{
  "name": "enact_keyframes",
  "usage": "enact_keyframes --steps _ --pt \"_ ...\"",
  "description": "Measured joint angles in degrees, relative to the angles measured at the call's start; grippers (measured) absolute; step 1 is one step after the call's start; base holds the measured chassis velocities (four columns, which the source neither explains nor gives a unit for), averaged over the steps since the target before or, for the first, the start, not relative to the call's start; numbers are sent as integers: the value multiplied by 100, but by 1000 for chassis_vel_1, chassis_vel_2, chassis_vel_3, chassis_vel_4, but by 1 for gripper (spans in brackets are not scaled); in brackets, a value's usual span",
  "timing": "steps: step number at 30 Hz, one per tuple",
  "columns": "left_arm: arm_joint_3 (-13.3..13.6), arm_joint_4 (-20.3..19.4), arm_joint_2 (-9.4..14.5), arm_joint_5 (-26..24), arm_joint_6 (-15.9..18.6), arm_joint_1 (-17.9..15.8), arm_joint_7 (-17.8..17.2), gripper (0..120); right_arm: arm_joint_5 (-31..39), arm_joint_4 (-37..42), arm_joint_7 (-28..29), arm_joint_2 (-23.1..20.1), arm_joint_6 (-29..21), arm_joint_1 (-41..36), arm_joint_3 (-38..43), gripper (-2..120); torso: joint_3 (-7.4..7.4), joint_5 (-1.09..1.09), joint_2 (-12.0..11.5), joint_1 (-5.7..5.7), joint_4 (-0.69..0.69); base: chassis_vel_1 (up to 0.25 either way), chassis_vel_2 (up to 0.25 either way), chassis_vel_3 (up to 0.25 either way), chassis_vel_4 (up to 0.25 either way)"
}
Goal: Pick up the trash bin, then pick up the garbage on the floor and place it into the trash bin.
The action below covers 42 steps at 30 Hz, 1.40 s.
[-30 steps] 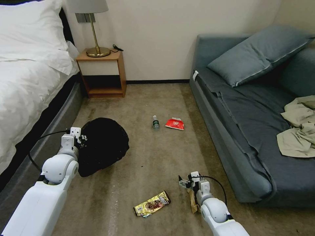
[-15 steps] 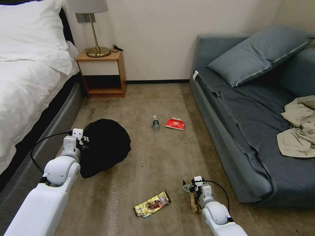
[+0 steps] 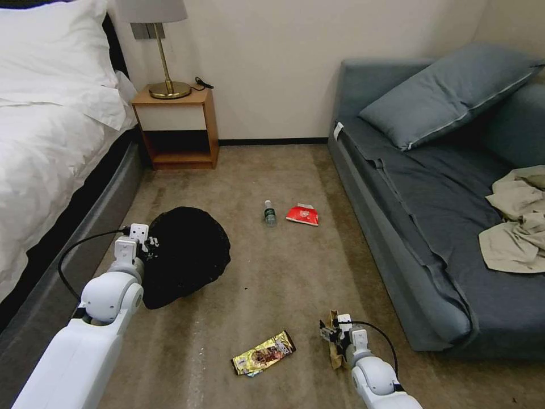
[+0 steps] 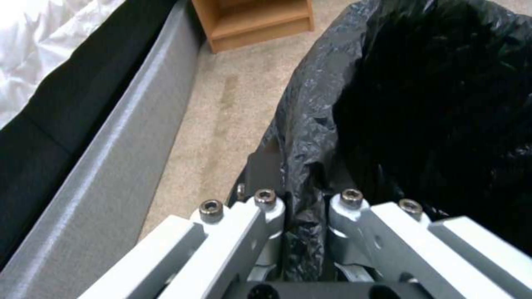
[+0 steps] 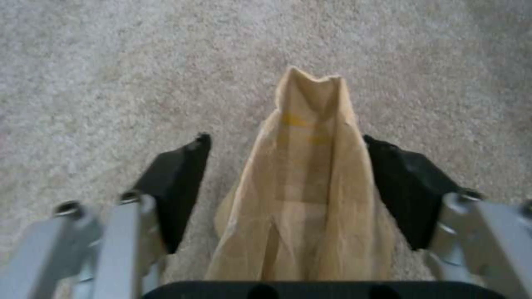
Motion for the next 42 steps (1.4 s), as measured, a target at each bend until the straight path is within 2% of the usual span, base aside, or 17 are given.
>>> enact_keyframes --steps 1,3,4,6,8,9,10,12,13,15,17,18,29,32,38,42 --pt "0 0 0 0 0 0 0 4 0 0 0 0 0 0 0 65 0 0 0 0 0 0 0 0 0" --pt "1 18 -1 0 0 -10 0 4 -2 -34 -40 -3 51 5 11 54 0 0 0 0 0 0 0 0 0" --pt "1 18 -1 0 0 -10 0 4 -2 -34 -40 -3 51 5 11 54 0 0 0 0 0 0 0 0 0" --pt "2 34 -4 0 1 -15 0 4 -2 -41 -54 -6 72 6 15 44 0 0 0 0 0 0 0 0 0" --pt "3 38 -7 0 1 -16 0 4 -2 -45 -56 -5 78 9 15 41 0 0 0 0 0 0 0 0 0" --pt "5 46 -13 0 1 -18 0 4 -2 -53 -60 -6 93 14 15 33 0 0 0 0 0 0 0 0 0" --pt "5 46 -13 0 1 -18 0 4 -2 -53 -60 -6 93 14 15 33 0 0 0 0 0 0 0 0 0" --pt "11 53 -18 0 2 -21 0 4 -2 -54 -63 -4 119 24 12 23 0 0 0 0 0 0 0 0 0" --pt "11 53 -18 0 2 -21 0 4 -2 -54 -63 -4 119 24 12 23 0 0 0 0 0 0 0 0 0" --pt "15 59 -19 0 3 -26 0 4 -6 -41 -64 -4 143 26 2 11 0 0 0 0 0 0 0 0 0" --pt "17 62 -20 0 3 -29 0 4 -13 -17 -65 -8 154 27 -3 8 0 0 0 0 0 0 0 0 0" --pt "19 62 -20 0 4 -31 0 4 -18 30 -64 -18 170 33 -13 2 0 0 0 0 0 0 0 0 0" --pt "52 12 -34 -7 13 -22 0 4 259 881 -53 -325 112 249 -417 0 0 -1 0 0 0 0 0 0 0" --pt "90 -25 -58 -9 31 -12 -4 4 614 1343 -37 -567 26 501 -785 0 0 -1 0 0 0 0 0 0 0" --pt "121 -59 -77 -10 52 -1 -14 4 1048 1681 50 -795 -34 803 -1187 0 0 -1 0 0 1 0 0 0 0" --pt "163 -87 -108 -10 80 -1 -24 4 1623 1959 83 -1037 2 1259 -1700 0 0 0 0 0 0 0 0 0 0"
